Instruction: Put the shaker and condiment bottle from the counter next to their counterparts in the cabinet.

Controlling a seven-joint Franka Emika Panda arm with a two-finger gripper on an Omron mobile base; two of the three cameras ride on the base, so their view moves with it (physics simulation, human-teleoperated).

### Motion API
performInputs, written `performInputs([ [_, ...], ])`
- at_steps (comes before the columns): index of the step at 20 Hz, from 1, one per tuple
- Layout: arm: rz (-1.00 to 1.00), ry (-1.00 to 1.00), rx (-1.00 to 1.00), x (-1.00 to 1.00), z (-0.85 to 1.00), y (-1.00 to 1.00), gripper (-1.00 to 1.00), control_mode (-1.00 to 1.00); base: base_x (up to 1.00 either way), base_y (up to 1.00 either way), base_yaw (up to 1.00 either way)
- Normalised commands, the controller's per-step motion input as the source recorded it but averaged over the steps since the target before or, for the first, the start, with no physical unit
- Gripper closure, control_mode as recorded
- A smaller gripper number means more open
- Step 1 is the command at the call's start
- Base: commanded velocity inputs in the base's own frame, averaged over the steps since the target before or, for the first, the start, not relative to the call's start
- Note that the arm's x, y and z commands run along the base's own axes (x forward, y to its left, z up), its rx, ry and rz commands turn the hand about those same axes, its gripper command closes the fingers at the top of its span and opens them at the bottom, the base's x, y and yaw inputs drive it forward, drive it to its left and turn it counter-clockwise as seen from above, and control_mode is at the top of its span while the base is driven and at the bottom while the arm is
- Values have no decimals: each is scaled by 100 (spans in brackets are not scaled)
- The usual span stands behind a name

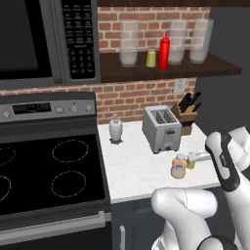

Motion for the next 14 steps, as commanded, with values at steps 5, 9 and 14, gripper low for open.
performInputs([
  [5,2,0,0,0,-3,0,-100,-100,0,0,0],
  [9,0,0,0,0,-4,0,-100,-100,0,0,0],
  [14,0,0,0,0,-12,0,-100,-100,0,0,0],
])
